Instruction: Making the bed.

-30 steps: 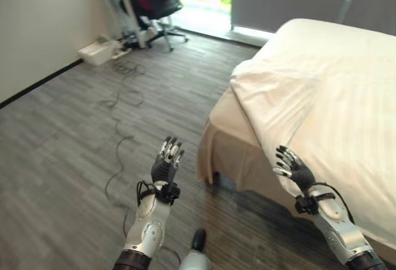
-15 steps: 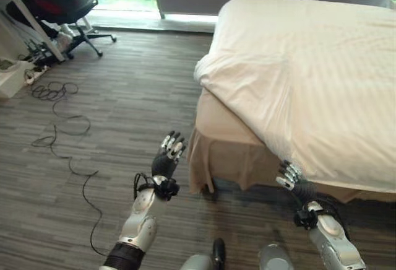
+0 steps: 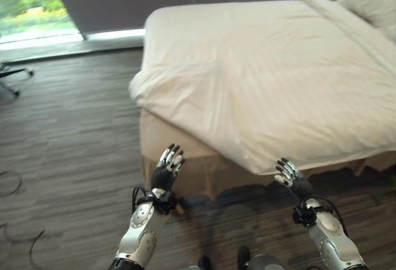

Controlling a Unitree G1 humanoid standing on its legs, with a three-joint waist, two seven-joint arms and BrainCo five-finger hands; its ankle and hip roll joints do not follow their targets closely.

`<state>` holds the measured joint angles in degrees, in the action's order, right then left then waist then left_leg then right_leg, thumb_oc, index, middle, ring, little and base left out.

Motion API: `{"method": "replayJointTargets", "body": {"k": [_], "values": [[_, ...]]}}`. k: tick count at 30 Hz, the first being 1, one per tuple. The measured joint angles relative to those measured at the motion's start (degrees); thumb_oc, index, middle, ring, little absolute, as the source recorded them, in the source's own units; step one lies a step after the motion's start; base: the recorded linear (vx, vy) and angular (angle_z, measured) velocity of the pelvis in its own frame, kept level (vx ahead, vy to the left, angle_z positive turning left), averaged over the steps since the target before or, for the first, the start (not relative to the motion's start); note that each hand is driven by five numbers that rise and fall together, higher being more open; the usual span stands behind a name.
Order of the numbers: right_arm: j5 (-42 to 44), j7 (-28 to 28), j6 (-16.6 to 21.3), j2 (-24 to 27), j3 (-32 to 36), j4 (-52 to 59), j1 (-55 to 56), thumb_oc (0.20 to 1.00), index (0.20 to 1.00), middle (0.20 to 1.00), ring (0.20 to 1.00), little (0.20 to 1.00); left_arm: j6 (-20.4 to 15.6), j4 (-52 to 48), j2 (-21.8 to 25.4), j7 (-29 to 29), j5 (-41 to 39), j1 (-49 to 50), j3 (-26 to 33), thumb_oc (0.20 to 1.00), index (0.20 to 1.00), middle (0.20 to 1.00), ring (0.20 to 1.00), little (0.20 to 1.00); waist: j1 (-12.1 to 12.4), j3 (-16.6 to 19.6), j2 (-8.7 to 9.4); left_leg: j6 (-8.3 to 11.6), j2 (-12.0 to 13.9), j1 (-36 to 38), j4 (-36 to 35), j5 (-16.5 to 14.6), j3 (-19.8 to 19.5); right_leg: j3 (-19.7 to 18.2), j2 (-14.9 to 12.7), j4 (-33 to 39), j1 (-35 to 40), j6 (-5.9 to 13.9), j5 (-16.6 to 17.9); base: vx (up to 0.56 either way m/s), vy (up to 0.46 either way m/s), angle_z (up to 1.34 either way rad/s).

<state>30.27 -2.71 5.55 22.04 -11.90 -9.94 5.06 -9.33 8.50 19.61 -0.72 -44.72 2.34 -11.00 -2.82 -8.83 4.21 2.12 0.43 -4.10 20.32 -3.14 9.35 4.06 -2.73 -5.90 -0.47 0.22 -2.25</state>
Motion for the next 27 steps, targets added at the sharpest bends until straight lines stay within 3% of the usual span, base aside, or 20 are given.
{"method": "replayJointTargets", "body": {"k": [1, 2, 3, 4, 6, 7, 9, 10, 12, 14, 15, 17, 18, 19, 20, 21, 23, 24, 26, 27], "values": [[0.0, 0.1, 0.0, 1.2, -0.1, -0.3, -0.4, 1.000, 1.000, 1.000, 1.000, 1.000, 0.0, -0.4, -0.2, 0.0, 0.0, -0.1, -0.3, 1.000, 1.000, 1.000, 1.000, 1.000, 0.1, -0.1, -0.24, 1.10, -0.9, -2.9, 5.8, -0.8, -6.0, -1.6, 0.7, 0.0, -0.3, -0.04, 0.0, 0.07, 0.158, -1.08], [-0.1, 0.1, -0.3, 2.2, -0.9, -1.4, -1.5, 1.000, 1.000, 1.000, 1.000, 1.000, 0.0, -0.9, -0.5, -0.1, -0.2, 0.5, -0.3, 1.000, 1.000, 1.000, 1.000, 1.000, 1.7, 0.2, -0.98, 1.16, -1.5, -2.6, 5.3, -1.2, -13.1, -4.8, 1.5, 0.9, -0.1, 0.85, 0.2, 0.13, 0.225, -1.08], [-0.2, 0.1, -0.2, 2.4, -0.9, -1.4, -1.7, 1.000, 1.000, 1.000, 1.000, 1.000, -0.1, -1.0, -0.8, -0.1, -0.2, 0.4, -0.3, 1.000, 1.000, 1.000, 1.000, 1.000, 1.7, 0.4, -1.33, 1.46, -0.7, -2.7, 4.3, -1.0, -13.7, -5.3, 2.0, 0.9, -0.1, 0.02, 0.4, 0.11, 0.224, -0.80], [-0.2, 0.0, -0.3, 2.8, -0.7, -1.9, -1.6, 1.000, 1.000, 1.000, 1.000, 1.000, -0.1, -0.5, -1.6, -0.1, -0.2, -0.4, -0.4, 1.000, 1.000, 1.000, 1.000, 1.000, 0.2, 0.3, -1.16, 1.75, 1.6, -3.1, 4.4, -1.1, -16.0, -5.4, 1.8, 1.5, 0.1, 0.87, 0.1, 0.11, 0.259, -0.31], [-0.2, 0.0, -0.5, 3.0, -0.6, -2.2, -1.6, 1.000, 1.000, 1.000, 1.000, 1.000, -0.1, -0.4, -1.9, -0.1, -0.2, -0.5, -0.4, 1.000, 1.000, 1.000, 1.000, 1.000, 0.1, 0.5, -1.07, 1.66, 6.7, -1.4, 0.7, -0.9, -17.4, -6.9, 2.2, 1.2, 0.1, 1.00, 0.1, 0.08, 0.254, -0.37], [-0.1, 0.0, -0.2, 3.1, 0.3, -2.2, -1.4, 1.000, 1.000, 1.000, 1.000, 1.000, -0.2, -0.2, -1.9, -0.1, -0.2, -0.4, -0.4, 1.000, 1.000, 1.000, 1.000, 1.000, -0.4, 0.6, -1.37, 2.22, 11.0, 0.8, -3.3, -0.6, -20.0, -8.1, 2.9, 0.0, -0.7, 1.29, -0.2, 0.07, 0.352, -0.47], [-0.1, 0.1, -0.2, 4.4, 0.6, -3.0, -1.3, 1.000, 1.000, 1.000, 1.000, 1.000, -0.1, 0.2, -2.3, -0.1, -0.2, -0.4, -0.6, 1.000, 1.000, 1.000, 1.000, 1.000, -0.4, 0.7, -2.47, 3.92, 13.5, 3.7, -7.4, 1.4, -22.9, -9.5, 2.9, -2.4, -2.0, 0.61, -1.7, 0.09, 0.438, -0.43], [-0.1, 0.1, -0.3, 4.9, 0.8, -3.0, -1.0, 1.000, 1.000, 1.000, 1.000, 1.000, -0.1, 0.3, -2.6, 0.0, -0.2, -0.4, -0.9, 1.000, 1.000, 1.000, 1.000, 1.000, -0.5, 0.9, -2.97, 4.88, 14.2, 4.5, -7.7, 1.7, -24.4, -10.5, 2.5, -2.7, -2.3, 2.52, -1.7, 0.06, 0.271, -0.28], [-0.1, -0.1, -0.3, 5.7, 1.1, -3.6, -1.0, 1.000, 1.000, 1.000, 1.000, 1.000, -0.1, 0.1, -2.8, -0.1, -0.3, -0.4, -1.2, 1.000, 1.000, 1.000, 1.000, 1.000, -0.2, 1.0, -4.86, 4.92, 13.8, 6.2, -8.9, 3.2, -27.4, -11.1, 1.7, -3.4, -2.3, 2.73, -1.7, 0.04, 0.403, -0.21], [-0.2, -0.3, -0.3, 5.8, 1.6, -4.2, -0.7, 1.000, 1.000, 1.000, 1.000, 1.000, -0.2, 0.1, -2.8, -0.2, -0.3, -0.6, -1.4, 1.000, 1.000, 1.000, 1.000, 1.000, -0.2, 1.2, -5.09, 8.81, 11.8, 7.7, -9.3, 0.9, -27.8, -12.6, -0.9, -3.6, -2.5, 4.29, -1.4, 0.00, 0.429, -0.15], [-0.2, -0.4, -0.3, 5.7, 2.0, -3.9, -0.3, 1.000, 1.000, 1.000, 1.000, 1.000, -0.2, 0.2, -2.7, -0.2, -0.3, -1.0, -1.6, 1.000, 1.000, 1.000, 1.000, 1.000, -0.3, 1.1, -4.72, 9.29, 10.6, 7.8, -9.2, -0.3, -27.6, -13.3, -2.2, -3.5, -2.5, 5.61, -1.6, -0.04, 0.532, -0.09], [-0.2, -0.3, -0.3, 5.2, 3.3, -4.0, 0.4, 1.000, 1.000, 1.000, 1.000, 1.000, -0.2, 0.0, -2.4, -0.4, -2.0, -2.0, -1.8, 1.000, 1.000, 1.000, 1.000, 1.000, -1.3, 0.9, -4.98, 8.72, 7.3, 8.7, -10.9, -5.1, -25.5, -13.8, -6.2, -2.8, -2.5, 8.31, -0.6, -0.07, 0.680, 0.15], [-0.3, -0.2, -0.3, 4.0, 4.6, -4.0, 0.6, 1.000, 1.000, 1.000, 1.000, 1.000, -0.2, 0.2, -1.9, -0.5, -2.4, -2.7, -2.1, 1.000, 1.000, 1.000, 1.000, 1.000, -1.8, 1.0, -4.90, 7.33, 6.1, 10.3, -14.4, -6.1, -23.9, -12.6, -8.3, -2.7, -2.7, 9.31, -0.8, -0.08, 0.600, 0.30], [-0.4, 0.3, -0.3, 2.9, 5.4, -4.5, 0.9, 1.000, 1.000, 1.000, 1.000, 1.000, -0.2, 0.0, -1.0, -0.7, -2.3, -3.7, -2.3, 1.000, 1.000, 1.000, 1.000, 1.000, -1.8, 1.1, -4.84, 4.45, 5.0, 11.5, -19.1, -6.5, -22.3, -11.7, -10.8, -3.3, -3.3, 9.93, -0.9, -0.06, 0.419, 0.15], [-0.4, 0.7, -0.5, 1.9, 5.3, -4.9, 0.9, 1.000, 1.000, 1.000, 1.000, 1.000, -0.2, 0.1, -0.6, -0.7, -2.3, -3.9, -2.3, 1.000, 1.000, 1.000, 1.000, 1.000, -1.7, 0.8, -3.94, 4.03, 3.8, 12.2, -20.1, -5.6, -21.9, -12.1, -12.1, -3.4, -3.8, 10.00, -0.9, -0.07, 0.351, -0.08], [-0.4, 1.0, -0.5, 0.3, 5.2, -4.3, 1.9, 1.000, 1.000, 1.000, 1.000, 1.000, -0.5, 0.4, 0.2, -0.6, -2.3, -3.7, -2.2, 1.000, 1.000, 1.000, 1.000, 1.000, -1.4, 1.0, -2.84, 2.74, 1.9, 12.1, -20.4, -5.2, -20.9, -12.4, -13.7, -2.9, -4.2, 11.02, 2.2, -0.12, 0.355, -0.46], [-0.1, 1.3, -0.2, -3.5, 4.3, -3.6, 2.2, 1.000, 1.000, 1.000, 1.000, 1.000, -0.8, 1.1, 1.5, -0.1, -1.6, -1.8, -2.3, 1.000, 1.000, 1.000, 1.000, 1.000, -0.9, 0.8, -3.19, -0.39, -1.6, 11.1, -17.0, -6.2, -15.6, -10.6, -14.1, -3.6, -8.4, 10.07, 9.9, -0.23, 0.571, -1.03], [-0.1, 1.3, -0.2, -3.6, 3.7, -3.3, 1.7, 1.000, 1.000, 1.000, 1.000, 1.000, -0.7, 1.4, 1.3, -0.1, -1.4, -1.7, -2.3, 1.000, 1.000, 1.000, 1.000, 1.000, -0.3, 0.4, -4.44, -0.58, -0.5, 10.7, -17.3, -6.4, -14.2, -8.5, -14.8, -3.3, -8.6, 9.48, 11.0, -0.24, 0.544, -1.03], [2.1, 0.8, -0.7, -4.4, 2.3, -4.8, 4.2, 1.000, 1.000, 1.000, 1.000, 1.000, -0.4, 1.5, 0.3, -0.1, -1.1, -1.4, -2.0, 1.000, 1.000, 1.000, 1.000, 1.000, -0.5, -0.1, -4.37, -3.63, -2.6, 11.4, -16.5, -7.0, -11.7, -0.2, -15.9, -3.1, -8.5, 8.34, 16.6, -0.29, 0.587, -0.62], [2.4, 0.4, -1.2, -4.1, 1.7, -4.8, 4.9, 1.000, 1.000, 1.000, 1.000, 1.000, -0.4, 1.2, 0.2, -0.3, -1.1, -0.5, -1.4, 1.000, 1.000, 1.000, 1.000, 1.000, -0.4, -0.4, -5.41, -4.22, -1.7, 11.3, -16.3, -7.0, -10.6, 0.1, -14.8, -7.0, -10.0, 9.57, 15.0, -0.20, 0.389, -0.49]]}}
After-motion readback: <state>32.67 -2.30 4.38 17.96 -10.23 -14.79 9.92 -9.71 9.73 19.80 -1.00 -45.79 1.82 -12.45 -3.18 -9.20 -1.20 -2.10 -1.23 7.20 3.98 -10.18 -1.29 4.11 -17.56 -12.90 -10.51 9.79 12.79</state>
